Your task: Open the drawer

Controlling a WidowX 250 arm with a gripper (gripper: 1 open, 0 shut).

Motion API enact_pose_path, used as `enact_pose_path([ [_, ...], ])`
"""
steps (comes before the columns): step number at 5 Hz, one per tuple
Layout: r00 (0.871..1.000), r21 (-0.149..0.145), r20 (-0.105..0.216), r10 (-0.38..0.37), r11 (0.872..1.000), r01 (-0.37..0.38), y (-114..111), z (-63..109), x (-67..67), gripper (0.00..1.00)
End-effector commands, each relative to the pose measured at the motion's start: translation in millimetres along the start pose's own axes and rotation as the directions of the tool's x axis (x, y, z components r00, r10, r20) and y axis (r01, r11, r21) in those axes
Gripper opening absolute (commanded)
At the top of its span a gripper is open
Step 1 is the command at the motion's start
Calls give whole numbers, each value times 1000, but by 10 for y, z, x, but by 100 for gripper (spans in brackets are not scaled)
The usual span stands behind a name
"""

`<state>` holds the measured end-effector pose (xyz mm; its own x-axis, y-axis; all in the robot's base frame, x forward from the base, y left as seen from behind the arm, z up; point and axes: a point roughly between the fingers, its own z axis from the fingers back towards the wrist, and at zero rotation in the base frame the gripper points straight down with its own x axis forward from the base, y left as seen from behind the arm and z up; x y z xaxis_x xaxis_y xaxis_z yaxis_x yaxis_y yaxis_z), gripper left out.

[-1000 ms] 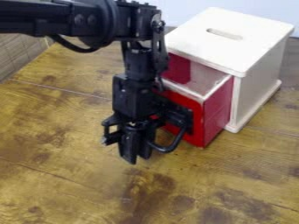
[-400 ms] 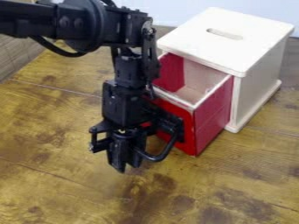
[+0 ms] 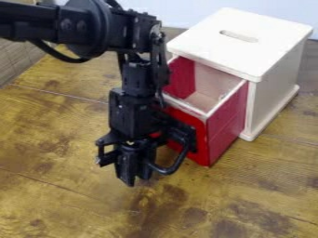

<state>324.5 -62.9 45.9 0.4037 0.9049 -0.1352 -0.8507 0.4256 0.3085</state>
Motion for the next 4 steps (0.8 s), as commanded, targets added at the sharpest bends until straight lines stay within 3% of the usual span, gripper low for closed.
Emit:
enact_pose_path([
  [1, 991, -26, 35, -131, 991, 132, 132, 184, -153, 0],
  [4, 990, -25, 27, -141, 990, 142, 90, 276, -389, 0],
])
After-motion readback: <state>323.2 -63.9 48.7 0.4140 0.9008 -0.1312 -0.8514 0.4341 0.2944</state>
